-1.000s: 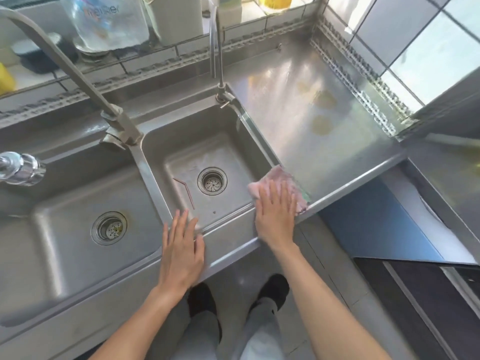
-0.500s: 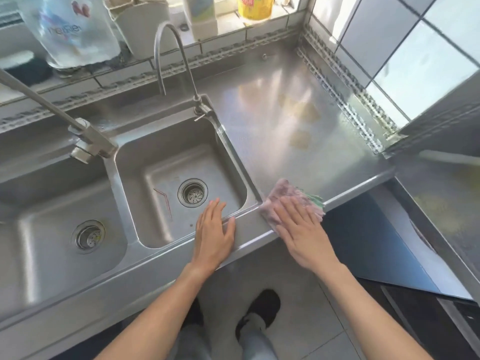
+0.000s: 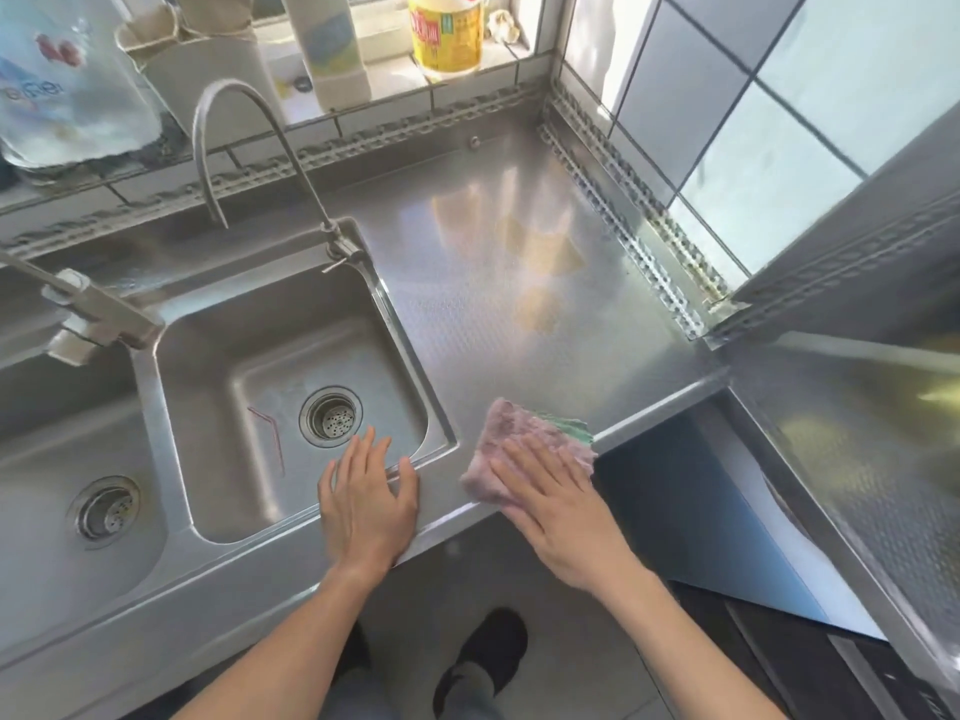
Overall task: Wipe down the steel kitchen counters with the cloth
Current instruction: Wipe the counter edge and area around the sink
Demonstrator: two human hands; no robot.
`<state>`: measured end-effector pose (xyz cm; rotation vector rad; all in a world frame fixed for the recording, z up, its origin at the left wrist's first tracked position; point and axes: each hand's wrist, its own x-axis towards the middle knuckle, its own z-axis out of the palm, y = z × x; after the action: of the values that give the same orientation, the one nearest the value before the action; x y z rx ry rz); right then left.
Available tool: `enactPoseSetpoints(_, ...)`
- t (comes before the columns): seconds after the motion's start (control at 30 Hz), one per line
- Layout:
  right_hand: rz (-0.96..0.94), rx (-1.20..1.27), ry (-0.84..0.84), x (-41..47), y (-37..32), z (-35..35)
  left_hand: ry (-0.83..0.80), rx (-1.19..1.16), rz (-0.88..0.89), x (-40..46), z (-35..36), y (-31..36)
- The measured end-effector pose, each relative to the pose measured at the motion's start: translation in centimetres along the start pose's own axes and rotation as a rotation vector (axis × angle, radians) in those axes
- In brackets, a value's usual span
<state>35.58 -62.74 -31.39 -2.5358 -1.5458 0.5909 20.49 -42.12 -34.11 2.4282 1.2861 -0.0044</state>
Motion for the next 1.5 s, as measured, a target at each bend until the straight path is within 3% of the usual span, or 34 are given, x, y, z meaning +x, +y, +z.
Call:
enactPoseSetpoints(0.17, 0.246, 0.049, 0.026, 3.1, 4.8, -2.4, 0.003, -0.013, -0.028, -0.1, -0.2, 0.4)
enactPoseSetpoints(0.3, 0.437, 0.094, 0.067, 7.2, 1.1, -2.0, 0.004, -0.014, -0.023, 0.0, -0.3, 0.4)
enactPoseSetpoints(0.37, 0.402, 0.112, 0.08, 8.1, -1.6, -1.5, 0.0, -0.014, -0.023, 0.1, -0.4, 0.4)
enactPoseSetpoints(0.5, 0.163, 0.029, 0.035, 5.7, -4.6, 0.2, 0.001, -0.004, -0.008, 0.1, -0.5, 0.5)
enactPoseSetpoints(0.7, -0.043, -0.03, -0.075, 0.4, 0.6, -1.0, -0.056, -0.053, 0.009, 0.0, -0.6, 0.2)
enactPoseSetpoints(0.9, 0.304, 0.038, -0.049, 4.1, 7.7, -4.7, -0.143, -0.228, 0.089, 2.5, -1.3, 0.3)
enactPoseSetpoints(1.07, 0.607, 0.187, 0.067, 9.9, 3.0, -4.4, -0.123, -0.425, -0.032, 6.2, -1.4, 4.9)
enactPoseSetpoints(1.2, 0.407, 0.156, 0.08, 7.0, -1.1, -2.1, -0.113, -0.51, -0.145, 8.4, -0.6, 8.3)
enactPoseSetpoints(1.3, 0.243, 0.092, -0.02, 3.5, 1.4, -2.1, -0.103, -0.547, -0.216, 10.3, 0.0, 10.5)
enactPoseSetpoints(1.4, 0.261, 0.026, -0.069, 1.9, 5.9, -3.5, -0.061, -0.567, -0.311, 11.5, 0.4, 12.7)
enactPoseSetpoints(1.5, 0.398, 0.056, -0.048, 3.0, 10.1, -5.4, 0.037, -0.557, -0.349, 11.4, 1.0, 13.8)
